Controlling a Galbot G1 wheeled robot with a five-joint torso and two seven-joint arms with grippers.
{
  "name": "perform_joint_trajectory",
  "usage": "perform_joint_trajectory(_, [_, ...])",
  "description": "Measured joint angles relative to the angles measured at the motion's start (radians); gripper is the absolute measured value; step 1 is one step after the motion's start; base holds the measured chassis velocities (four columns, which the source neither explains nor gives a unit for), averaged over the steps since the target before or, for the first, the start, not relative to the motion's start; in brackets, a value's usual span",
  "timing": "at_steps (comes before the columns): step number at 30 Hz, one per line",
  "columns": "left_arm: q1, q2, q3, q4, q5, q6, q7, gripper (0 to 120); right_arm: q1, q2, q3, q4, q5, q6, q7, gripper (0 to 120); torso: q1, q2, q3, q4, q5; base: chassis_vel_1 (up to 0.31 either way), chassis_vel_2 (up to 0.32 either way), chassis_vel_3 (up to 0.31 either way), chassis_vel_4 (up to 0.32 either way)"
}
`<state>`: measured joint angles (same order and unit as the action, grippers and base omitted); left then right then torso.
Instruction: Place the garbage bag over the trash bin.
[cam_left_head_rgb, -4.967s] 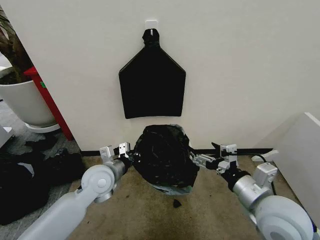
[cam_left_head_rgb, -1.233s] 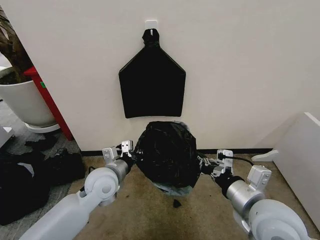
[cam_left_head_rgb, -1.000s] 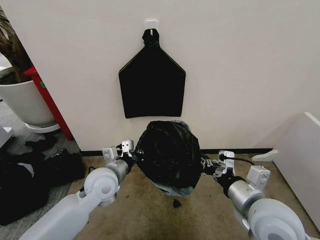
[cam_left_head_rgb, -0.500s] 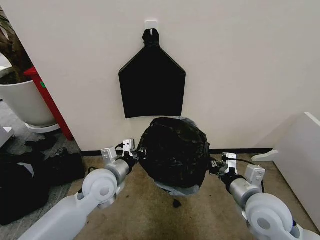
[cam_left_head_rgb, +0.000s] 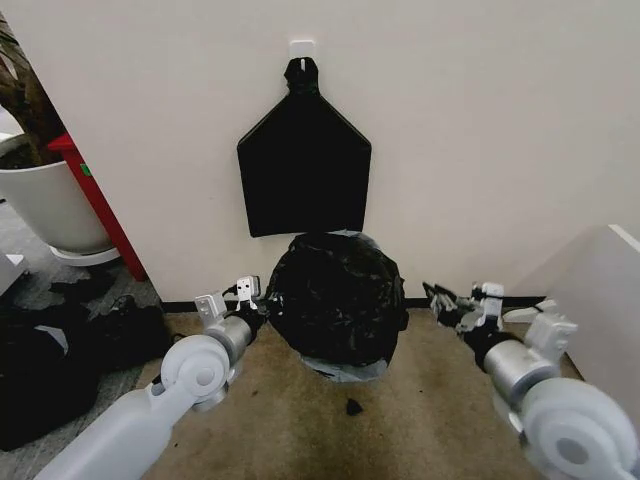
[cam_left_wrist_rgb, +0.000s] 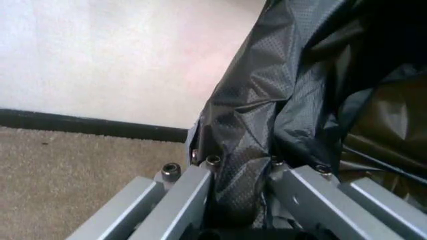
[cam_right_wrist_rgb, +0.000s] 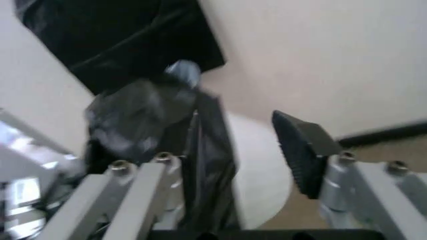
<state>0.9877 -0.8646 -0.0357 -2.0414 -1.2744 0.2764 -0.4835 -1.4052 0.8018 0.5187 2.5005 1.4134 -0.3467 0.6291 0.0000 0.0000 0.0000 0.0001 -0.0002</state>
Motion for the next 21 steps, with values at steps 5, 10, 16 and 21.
perform_joint_trajectory(5, [-0.001, 0.003, 0.0, -0.009, 0.0, 0.0, 0.003, 0, 0.004, 0.016, -0.019, 0.003, 0.066, -0.004, 0.018, 54, 0.0, 0.0, 0.0, -0.0001, 0.0002, 0.0, 0.0, 0.0, 0.0])
perform_joint_trajectory(10, [-0.002, 0.002, 0.006, -0.022, 0.002, 0.0, 0.006, 0, 0.036, 0.027, -0.043, 0.003, 0.09, -0.006, 0.034, 72, 0.0, 0.0, 0.0, 0.0, 0.0002, 0.0, 0.0, 0.0, 0.0])
perform_joint_trajectory(16, [0.001, 0.002, 0.013, -0.044, 0.005, 0.0, 0.007, 0, 0.03, 0.035, -0.045, -0.017, 0.085, -0.015, 0.032, 98, 0.0, 0.0, 0.0, -0.0001, 0.0003, 0.0, 0.0, 0.0, 0.0])
perform_joint_trajectory(21, [0.0, 0.004, 0.015, -0.06, 0.002, 0.0, 0.008, 0, 0.024, 0.044, -0.044, -0.058, 0.076, -0.016, 0.029, 100, 0.0, 0.0, 0.0, -0.0001, 0.0002, 0.0, 0.0, 0.0, 0.0])
